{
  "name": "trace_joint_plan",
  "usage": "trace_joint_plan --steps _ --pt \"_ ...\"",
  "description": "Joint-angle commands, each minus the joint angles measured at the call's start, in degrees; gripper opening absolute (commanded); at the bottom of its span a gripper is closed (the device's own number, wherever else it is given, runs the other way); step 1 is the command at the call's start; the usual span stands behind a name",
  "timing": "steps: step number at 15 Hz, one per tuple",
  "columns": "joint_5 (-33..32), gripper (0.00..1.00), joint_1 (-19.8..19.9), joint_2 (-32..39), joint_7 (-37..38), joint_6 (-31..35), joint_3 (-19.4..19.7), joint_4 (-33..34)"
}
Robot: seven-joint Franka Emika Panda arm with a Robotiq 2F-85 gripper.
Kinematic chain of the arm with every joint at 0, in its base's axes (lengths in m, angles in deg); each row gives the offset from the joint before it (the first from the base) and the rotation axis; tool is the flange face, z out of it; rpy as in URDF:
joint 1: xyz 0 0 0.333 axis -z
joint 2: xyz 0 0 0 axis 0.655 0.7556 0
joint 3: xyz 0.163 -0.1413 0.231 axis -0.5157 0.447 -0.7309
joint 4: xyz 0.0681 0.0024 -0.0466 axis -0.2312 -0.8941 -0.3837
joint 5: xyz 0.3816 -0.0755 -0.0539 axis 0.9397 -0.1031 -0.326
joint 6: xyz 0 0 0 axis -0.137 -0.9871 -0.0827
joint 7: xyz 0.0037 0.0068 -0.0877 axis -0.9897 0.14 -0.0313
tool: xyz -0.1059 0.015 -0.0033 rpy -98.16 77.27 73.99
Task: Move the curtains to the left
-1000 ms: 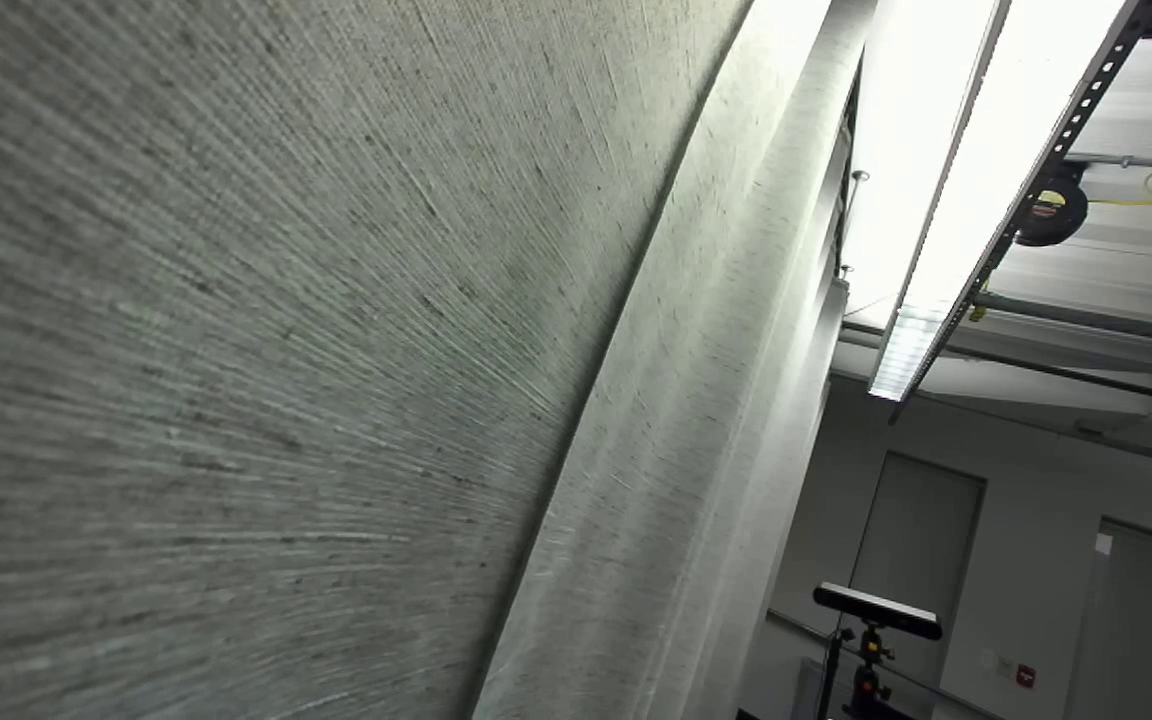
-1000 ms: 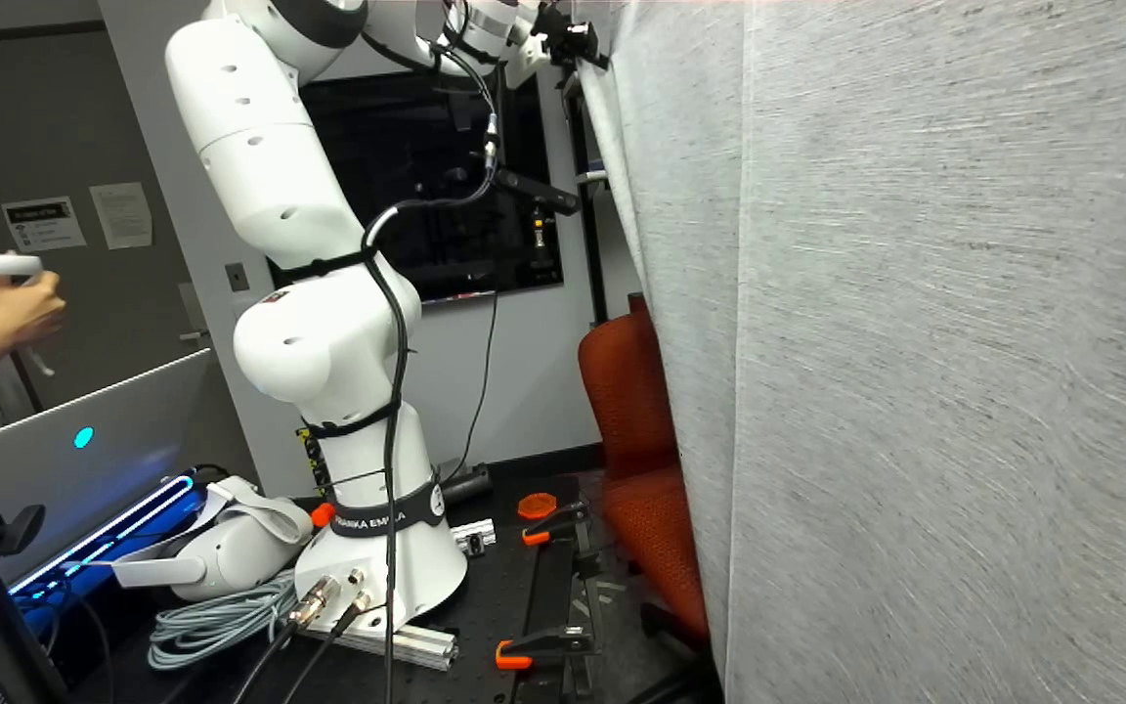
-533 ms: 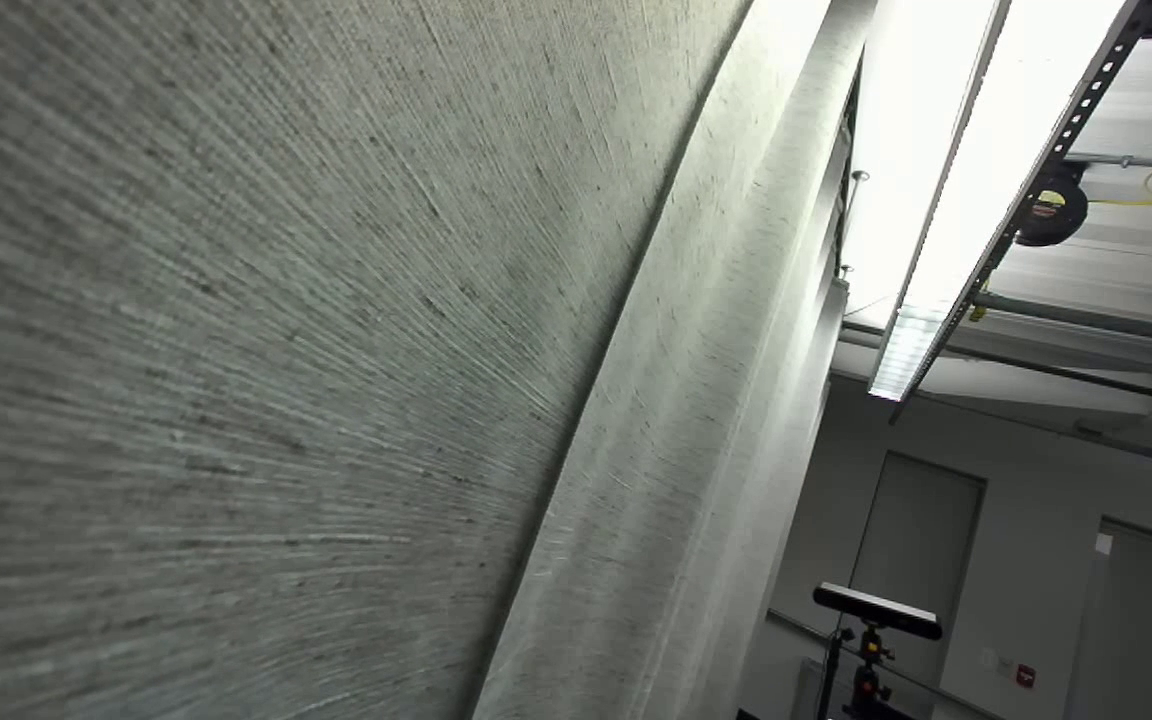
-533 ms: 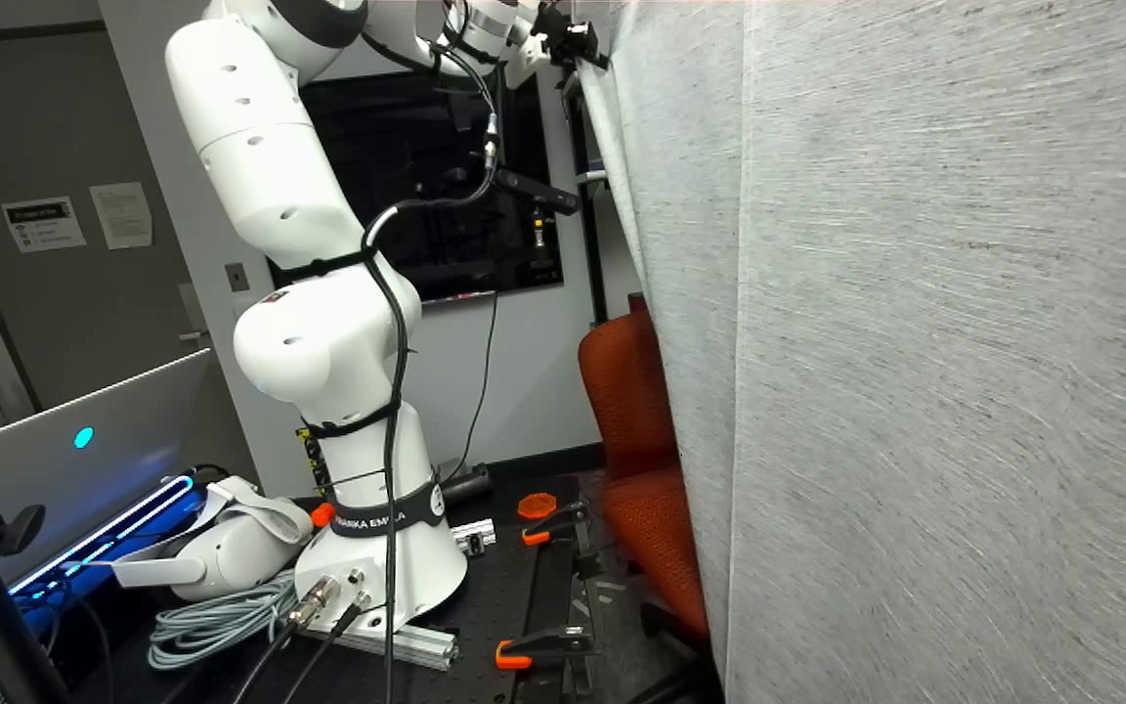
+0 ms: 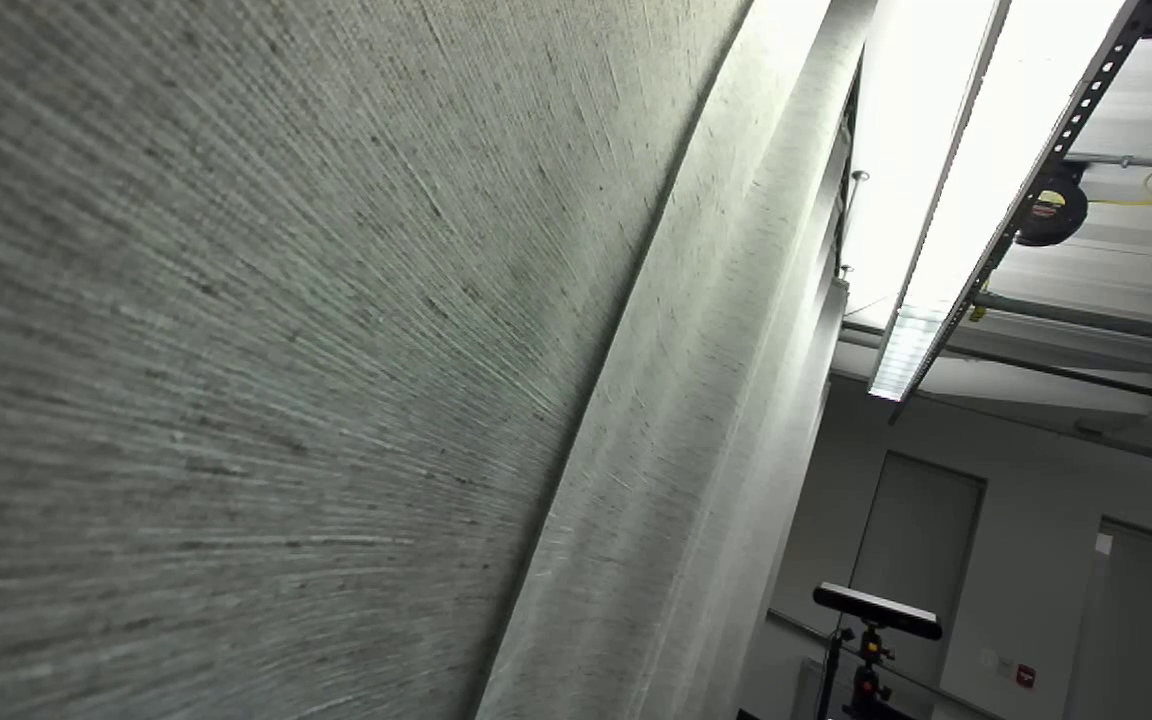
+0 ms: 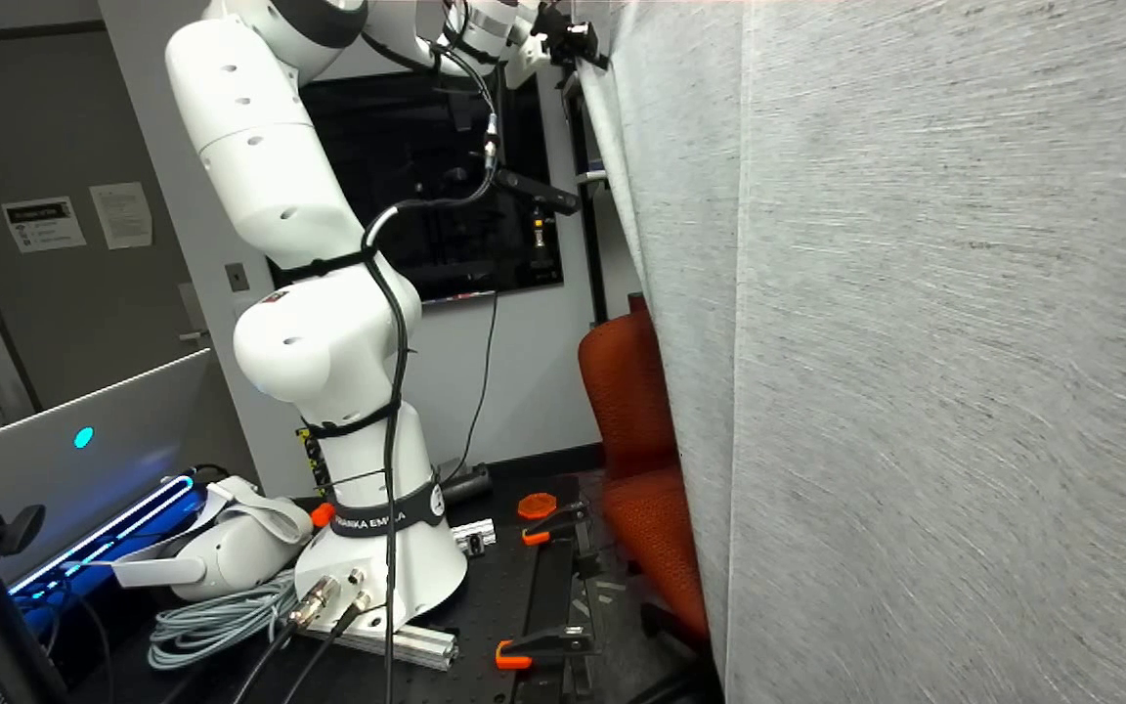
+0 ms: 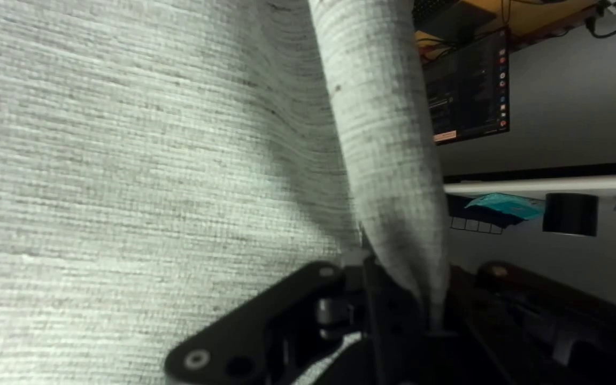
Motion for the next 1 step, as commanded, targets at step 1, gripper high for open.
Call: trace_joint_plan --steps 1 --pt "0.73 0.04 -0.34 -0.52 -0.34 0.31 0.59 -0.43"
